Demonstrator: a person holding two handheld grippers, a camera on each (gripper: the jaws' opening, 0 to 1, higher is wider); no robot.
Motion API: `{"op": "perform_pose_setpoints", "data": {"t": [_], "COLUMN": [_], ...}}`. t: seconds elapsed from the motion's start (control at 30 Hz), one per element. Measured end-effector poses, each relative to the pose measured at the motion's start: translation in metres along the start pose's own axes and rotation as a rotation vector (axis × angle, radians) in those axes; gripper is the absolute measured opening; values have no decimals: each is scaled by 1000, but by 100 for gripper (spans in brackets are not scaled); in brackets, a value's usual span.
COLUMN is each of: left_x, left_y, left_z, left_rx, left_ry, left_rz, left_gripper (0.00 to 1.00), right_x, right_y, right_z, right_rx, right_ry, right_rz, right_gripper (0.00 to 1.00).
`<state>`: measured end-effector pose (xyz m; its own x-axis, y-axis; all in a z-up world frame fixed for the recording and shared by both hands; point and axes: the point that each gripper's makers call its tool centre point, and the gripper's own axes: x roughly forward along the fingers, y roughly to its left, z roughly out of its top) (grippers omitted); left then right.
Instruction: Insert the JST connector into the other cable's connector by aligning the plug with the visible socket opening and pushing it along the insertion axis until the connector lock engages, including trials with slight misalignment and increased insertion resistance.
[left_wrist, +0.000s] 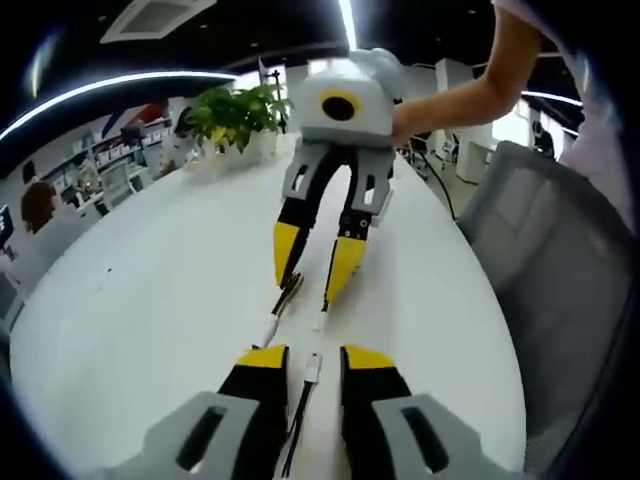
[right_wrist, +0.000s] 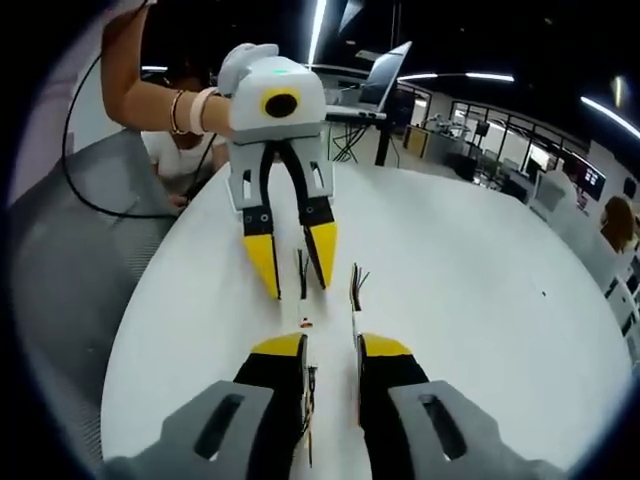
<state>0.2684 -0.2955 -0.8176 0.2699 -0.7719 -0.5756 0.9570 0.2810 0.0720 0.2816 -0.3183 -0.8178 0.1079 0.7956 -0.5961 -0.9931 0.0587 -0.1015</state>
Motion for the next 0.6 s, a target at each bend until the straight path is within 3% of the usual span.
{"op": "perform_pose_setpoints", "data": {"t": [0.3,0.43,0.6], "left_x": [-1,-2,-2], "left_y": [-5,-4,-2], "left_z": [-6,-16,-17], "left_rx": [-36,-27,-19], "left_ry": [-1,35,31], "left_rz": [-4,6,26], "left_gripper": [14,14,14], "right_x": [-2,-1,-1], "right_y": [12,15,18], "right_z": [-8,-12,-17], "right_rx": [13,16,11], "right_ry": [11,19,34], "right_rz": [21,24,31], "right_gripper": [18,17,17]}}
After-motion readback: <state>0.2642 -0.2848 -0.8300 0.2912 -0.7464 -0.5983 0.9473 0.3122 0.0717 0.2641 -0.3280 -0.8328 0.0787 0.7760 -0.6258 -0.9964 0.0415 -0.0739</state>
